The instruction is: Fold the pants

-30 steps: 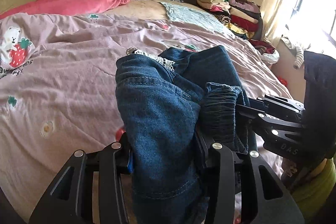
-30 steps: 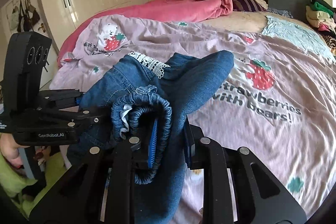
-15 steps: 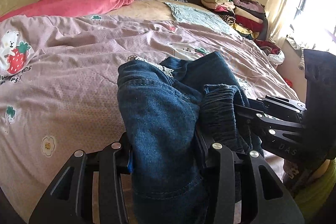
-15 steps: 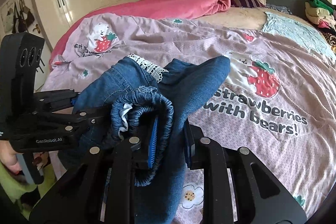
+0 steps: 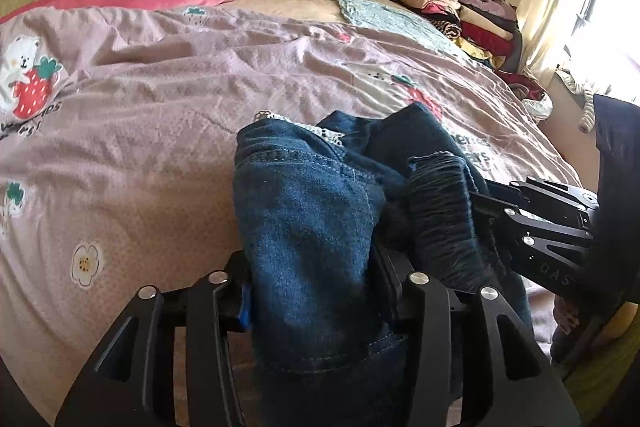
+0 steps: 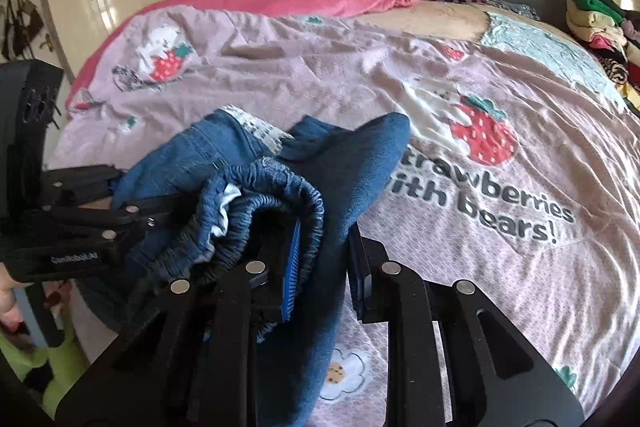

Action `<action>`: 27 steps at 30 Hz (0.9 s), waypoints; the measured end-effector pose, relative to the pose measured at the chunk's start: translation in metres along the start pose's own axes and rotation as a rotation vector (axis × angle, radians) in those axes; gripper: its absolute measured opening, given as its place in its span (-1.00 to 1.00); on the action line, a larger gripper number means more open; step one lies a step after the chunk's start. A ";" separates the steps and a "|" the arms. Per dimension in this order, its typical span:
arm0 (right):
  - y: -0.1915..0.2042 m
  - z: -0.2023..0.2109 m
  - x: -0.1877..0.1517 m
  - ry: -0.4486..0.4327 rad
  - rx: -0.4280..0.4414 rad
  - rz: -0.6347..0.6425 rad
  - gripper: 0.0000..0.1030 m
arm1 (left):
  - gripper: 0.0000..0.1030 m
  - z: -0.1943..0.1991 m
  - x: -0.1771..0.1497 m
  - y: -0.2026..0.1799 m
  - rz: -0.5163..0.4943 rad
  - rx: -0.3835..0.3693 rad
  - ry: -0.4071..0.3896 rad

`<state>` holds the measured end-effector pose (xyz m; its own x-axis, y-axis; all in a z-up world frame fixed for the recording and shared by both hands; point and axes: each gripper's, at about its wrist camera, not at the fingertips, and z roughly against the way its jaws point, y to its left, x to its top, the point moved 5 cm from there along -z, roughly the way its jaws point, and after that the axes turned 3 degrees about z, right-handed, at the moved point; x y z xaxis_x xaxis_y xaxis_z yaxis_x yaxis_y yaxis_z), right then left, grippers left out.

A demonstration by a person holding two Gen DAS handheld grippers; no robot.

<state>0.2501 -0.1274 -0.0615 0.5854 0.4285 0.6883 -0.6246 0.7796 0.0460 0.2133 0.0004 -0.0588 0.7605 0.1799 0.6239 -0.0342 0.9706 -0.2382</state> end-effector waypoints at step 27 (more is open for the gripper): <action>-0.023 -0.014 -0.020 0.112 -0.103 -0.086 0.08 | 0.21 0.001 -0.011 0.009 0.041 0.001 0.012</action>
<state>0.2597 -0.1471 -0.0865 0.6924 0.4017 0.5994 -0.5164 0.8561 0.0228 0.2038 0.0072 -0.0669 0.7663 0.2175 0.6046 -0.0662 0.9627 -0.2624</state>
